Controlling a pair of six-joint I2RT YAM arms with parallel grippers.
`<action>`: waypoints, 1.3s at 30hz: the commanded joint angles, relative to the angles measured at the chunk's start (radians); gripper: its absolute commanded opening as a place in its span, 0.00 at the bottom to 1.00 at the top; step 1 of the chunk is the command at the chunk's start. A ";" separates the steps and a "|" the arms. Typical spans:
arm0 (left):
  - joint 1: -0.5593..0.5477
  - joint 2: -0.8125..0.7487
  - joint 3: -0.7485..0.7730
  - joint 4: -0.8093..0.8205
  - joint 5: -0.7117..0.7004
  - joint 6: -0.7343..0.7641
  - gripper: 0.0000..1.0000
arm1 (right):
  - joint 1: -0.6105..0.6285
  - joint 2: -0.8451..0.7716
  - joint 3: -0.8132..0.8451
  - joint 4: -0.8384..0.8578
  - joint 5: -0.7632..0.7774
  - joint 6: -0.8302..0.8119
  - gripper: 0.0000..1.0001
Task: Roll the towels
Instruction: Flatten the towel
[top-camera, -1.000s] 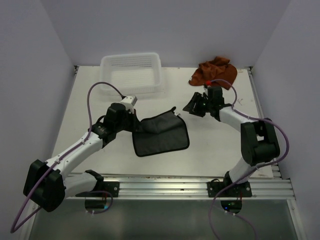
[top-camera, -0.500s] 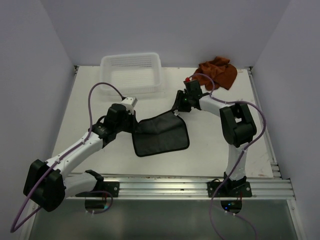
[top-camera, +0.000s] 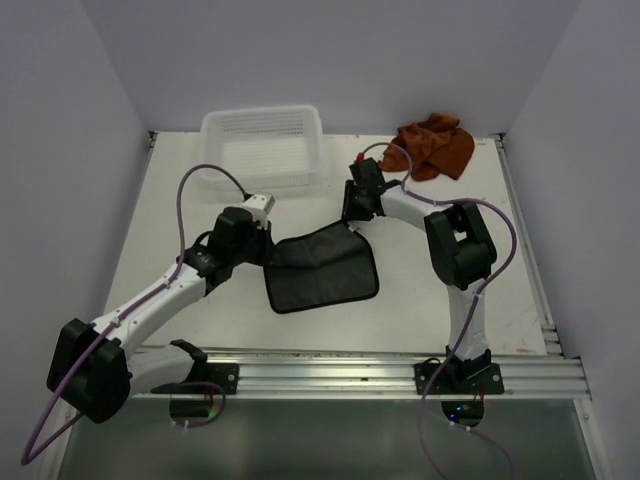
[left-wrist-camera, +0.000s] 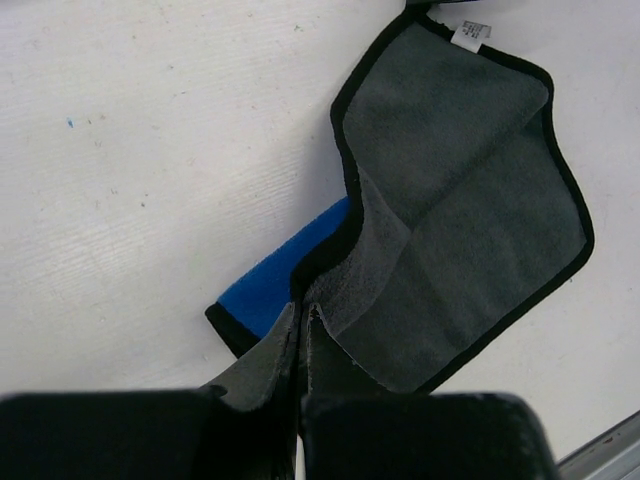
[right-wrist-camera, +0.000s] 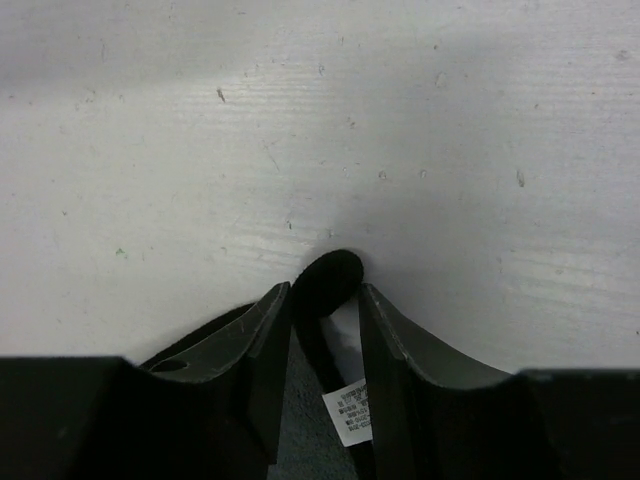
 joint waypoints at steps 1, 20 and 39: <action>-0.003 -0.036 0.044 -0.013 -0.035 0.027 0.00 | 0.029 0.032 0.039 -0.077 0.095 -0.020 0.35; -0.001 -0.105 0.113 -0.013 -0.190 -0.036 0.00 | 0.032 -0.311 0.016 -0.071 -0.017 -0.064 0.00; -0.001 -0.306 0.066 0.028 -0.152 -0.092 0.00 | 0.032 -1.008 -0.360 -0.032 -0.106 -0.040 0.00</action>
